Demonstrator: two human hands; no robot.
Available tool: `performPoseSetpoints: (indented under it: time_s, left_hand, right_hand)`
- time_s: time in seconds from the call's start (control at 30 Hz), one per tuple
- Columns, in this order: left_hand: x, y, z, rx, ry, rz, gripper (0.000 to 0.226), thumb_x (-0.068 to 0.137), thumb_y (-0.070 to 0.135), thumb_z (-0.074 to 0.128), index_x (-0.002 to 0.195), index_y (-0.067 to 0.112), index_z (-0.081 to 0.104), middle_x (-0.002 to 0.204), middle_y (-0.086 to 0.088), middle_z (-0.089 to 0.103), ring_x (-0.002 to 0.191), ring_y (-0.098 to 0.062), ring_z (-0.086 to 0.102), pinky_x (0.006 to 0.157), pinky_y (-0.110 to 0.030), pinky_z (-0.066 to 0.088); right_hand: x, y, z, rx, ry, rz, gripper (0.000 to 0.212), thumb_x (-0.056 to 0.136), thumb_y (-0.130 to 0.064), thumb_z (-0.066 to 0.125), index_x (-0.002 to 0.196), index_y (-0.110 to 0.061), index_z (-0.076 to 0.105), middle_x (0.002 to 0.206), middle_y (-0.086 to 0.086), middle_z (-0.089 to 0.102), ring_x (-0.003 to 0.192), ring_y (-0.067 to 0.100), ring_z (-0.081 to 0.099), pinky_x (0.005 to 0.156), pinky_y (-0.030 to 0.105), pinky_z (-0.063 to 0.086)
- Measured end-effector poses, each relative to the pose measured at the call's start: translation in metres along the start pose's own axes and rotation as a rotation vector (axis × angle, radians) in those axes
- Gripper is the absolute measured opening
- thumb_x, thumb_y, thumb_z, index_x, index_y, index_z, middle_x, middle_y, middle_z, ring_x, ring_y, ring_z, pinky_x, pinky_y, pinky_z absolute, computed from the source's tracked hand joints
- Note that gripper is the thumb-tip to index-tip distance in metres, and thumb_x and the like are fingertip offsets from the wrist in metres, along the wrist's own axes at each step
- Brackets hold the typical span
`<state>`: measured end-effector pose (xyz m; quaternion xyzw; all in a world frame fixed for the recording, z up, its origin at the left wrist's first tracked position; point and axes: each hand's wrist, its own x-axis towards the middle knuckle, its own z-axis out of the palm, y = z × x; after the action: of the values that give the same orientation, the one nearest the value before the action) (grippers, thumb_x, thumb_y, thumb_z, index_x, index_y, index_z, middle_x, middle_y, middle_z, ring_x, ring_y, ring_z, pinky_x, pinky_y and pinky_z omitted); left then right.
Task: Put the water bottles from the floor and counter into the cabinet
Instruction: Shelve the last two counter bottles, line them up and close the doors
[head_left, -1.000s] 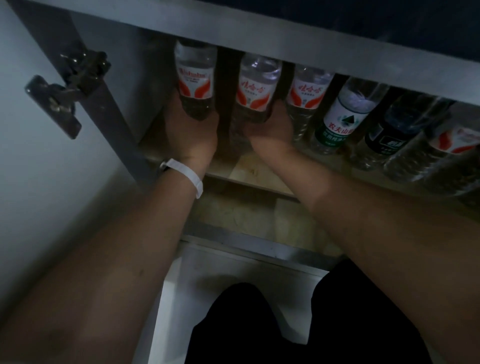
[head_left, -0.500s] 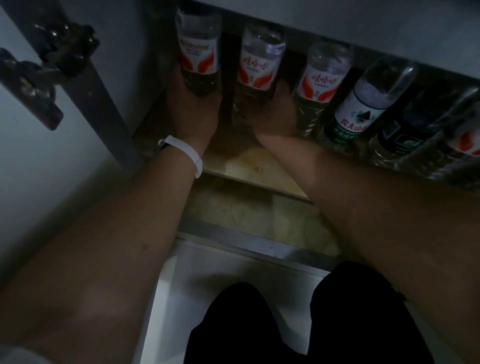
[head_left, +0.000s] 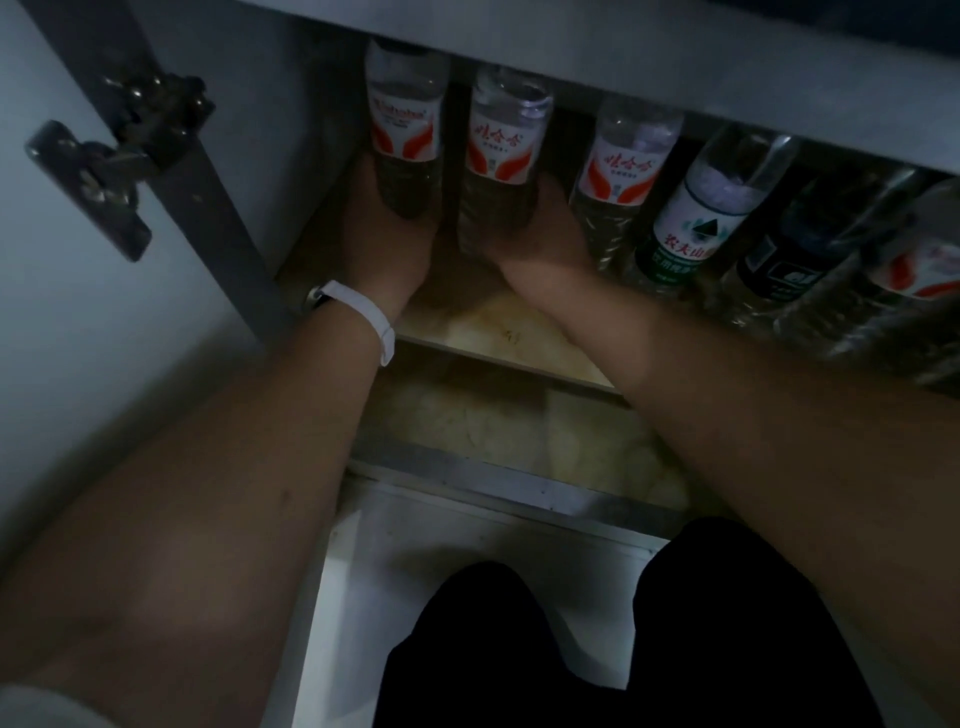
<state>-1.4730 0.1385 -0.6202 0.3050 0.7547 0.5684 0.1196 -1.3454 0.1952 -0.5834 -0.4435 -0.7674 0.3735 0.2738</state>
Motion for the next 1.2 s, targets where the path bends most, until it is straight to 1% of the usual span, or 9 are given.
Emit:
performPoseSetpoints:
  time_s: [0.13, 0.2, 0.27, 0.37, 0.53, 0.77, 0.9, 1.03, 1.2]
  left_hand:
    - [-0.013, 0.004, -0.003, 0.185, 0.038, 0.056, 0.049, 0.095, 0.043, 0.06, 0.139, 0.025, 0.051, 0.139, 0.003, 0.057, 0.128, -0.014, 0.053, 0.106, -0.028, 0.038]
    - [-0.032, 0.003, -0.008, 0.181, 0.03, 0.095, 0.049, 0.094, 0.041, 0.06, 0.139, 0.023, 0.052, 0.139, 0.002, 0.057, 0.128, -0.014, 0.052, 0.109, -0.026, 0.037]
    - [-0.059, 0.002, -0.015, 0.211, -0.016, 0.173, 0.055, 0.091, 0.028, 0.063, 0.144, 0.021, 0.049, 0.143, -0.002, 0.054, 0.131, -0.017, 0.049, 0.111, -0.02, 0.032]
    - [-0.1, 0.01, -0.025, 0.336, -0.147, 0.231, 0.06, 0.092, 0.025, 0.065, 0.148, 0.026, 0.043, 0.147, -0.005, 0.048, 0.134, -0.024, 0.045, 0.109, -0.034, 0.038]
    - [-0.152, 0.023, -0.029, 0.572, -0.231, 0.476, 0.054, 0.091, 0.032, 0.063, 0.142, 0.017, 0.05, 0.145, -0.009, 0.049, 0.134, -0.03, 0.044, 0.108, -0.05, 0.04]
    - [-0.206, 0.033, -0.029, 0.77, -0.275, 0.583, 0.056, 0.088, 0.042, 0.054, 0.136, 0.014, 0.054, 0.143, -0.011, 0.052, 0.125, -0.035, 0.05, 0.1, -0.052, 0.044]
    - [-0.222, 0.046, -0.024, 0.836, -0.296, 0.608, 0.057, 0.087, 0.041, 0.056, 0.136, 0.012, 0.055, 0.139, -0.015, 0.055, 0.121, -0.038, 0.053, 0.099, -0.052, 0.045]
    - [-0.244, 0.077, -0.027, 0.877, -0.426, 0.561, 0.056, 0.089, 0.043, 0.051, 0.137, 0.014, 0.055, 0.141, -0.013, 0.054, 0.127, -0.035, 0.05, 0.102, -0.053, 0.043]
    - [-0.27, 0.137, -0.056, 0.931, -0.543, 0.494, 0.052, 0.088, 0.039, 0.051, 0.134, 0.014, 0.058, 0.141, -0.013, 0.055, 0.123, -0.036, 0.049, 0.1, -0.053, 0.042]
  right_hand:
    - [-0.023, 0.01, -0.012, 0.02, -0.085, -0.053, 0.041, 0.084, -0.029, 0.075, 0.12, -0.026, 0.055, 0.122, -0.006, 0.062, 0.111, 0.008, 0.058, 0.081, 0.016, 0.044]
    - [-0.04, 0.015, -0.023, -0.04, -0.128, -0.098, 0.047, 0.09, -0.033, 0.067, 0.133, -0.025, 0.05, 0.128, -0.007, 0.058, 0.112, 0.007, 0.054, 0.084, 0.019, 0.043]
    - [-0.056, 0.017, -0.038, -0.147, -0.137, -0.102, 0.051, 0.096, -0.039, 0.056, 0.143, -0.025, 0.041, 0.134, -0.005, 0.054, 0.113, 0.009, 0.052, 0.086, 0.023, 0.041]
    - [-0.076, 0.022, -0.059, -0.287, -0.158, -0.172, 0.046, 0.099, -0.04, 0.049, 0.143, -0.026, 0.042, 0.131, -0.004, 0.057, 0.107, 0.012, 0.057, 0.082, 0.021, 0.038]
    - [-0.102, 0.045, -0.092, -0.49, -0.189, -0.337, 0.051, 0.097, -0.046, 0.048, 0.141, -0.022, 0.046, 0.139, 0.002, 0.05, 0.124, 0.019, 0.049, 0.097, 0.033, 0.043]
    - [-0.141, 0.075, -0.133, -0.678, -0.165, -0.504, 0.055, 0.094, -0.053, 0.043, 0.137, -0.02, 0.049, 0.136, 0.003, 0.051, 0.124, 0.025, 0.046, 0.097, 0.041, 0.044]
    - [-0.155, 0.081, -0.151, -0.713, -0.196, -0.47, 0.055, 0.094, -0.053, 0.043, 0.139, -0.021, 0.047, 0.139, 0.004, 0.049, 0.127, 0.026, 0.043, 0.099, 0.042, 0.042]
    - [-0.175, 0.074, -0.174, -0.678, -0.257, -0.402, 0.051, 0.093, -0.049, 0.047, 0.132, -0.017, 0.054, 0.133, 0.007, 0.055, 0.121, 0.031, 0.049, 0.095, 0.043, 0.041]
    - [-0.206, 0.037, -0.226, -0.668, -0.385, -0.243, 0.064, 0.087, -0.055, 0.033, 0.131, -0.016, 0.057, 0.128, 0.008, 0.058, 0.117, 0.033, 0.052, 0.092, 0.043, 0.044]
